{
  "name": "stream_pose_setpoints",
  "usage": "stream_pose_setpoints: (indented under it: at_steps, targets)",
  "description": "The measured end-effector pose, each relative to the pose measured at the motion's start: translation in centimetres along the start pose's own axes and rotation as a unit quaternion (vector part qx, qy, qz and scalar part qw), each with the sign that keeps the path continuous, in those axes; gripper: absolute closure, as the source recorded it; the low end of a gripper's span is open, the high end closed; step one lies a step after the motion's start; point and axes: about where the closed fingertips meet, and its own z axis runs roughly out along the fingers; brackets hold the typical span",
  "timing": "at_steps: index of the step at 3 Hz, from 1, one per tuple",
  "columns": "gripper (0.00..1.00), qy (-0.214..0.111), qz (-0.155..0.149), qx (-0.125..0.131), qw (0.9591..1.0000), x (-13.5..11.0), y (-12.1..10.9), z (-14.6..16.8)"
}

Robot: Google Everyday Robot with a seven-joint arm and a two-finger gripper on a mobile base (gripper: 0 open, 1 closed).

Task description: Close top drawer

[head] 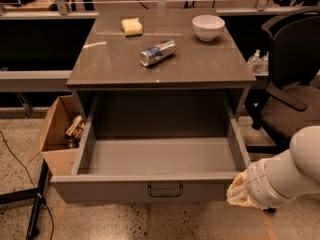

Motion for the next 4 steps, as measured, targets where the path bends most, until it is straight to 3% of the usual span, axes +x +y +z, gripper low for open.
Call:
stream_pose_setpoints:
  at_steps: [1, 2, 4]
  targets:
    - [1.00, -0.007, -0.030, 0.020, 0.9993, -0.7, 0.5, 1.9]
    - [1.00, -0.001, -0.073, 0.066, 0.9951, -1.3, -0.5, 3.0]
    - [1.00, 0.030, -0.135, 0.156, 0.9780, -2.6, -2.6, 3.4]
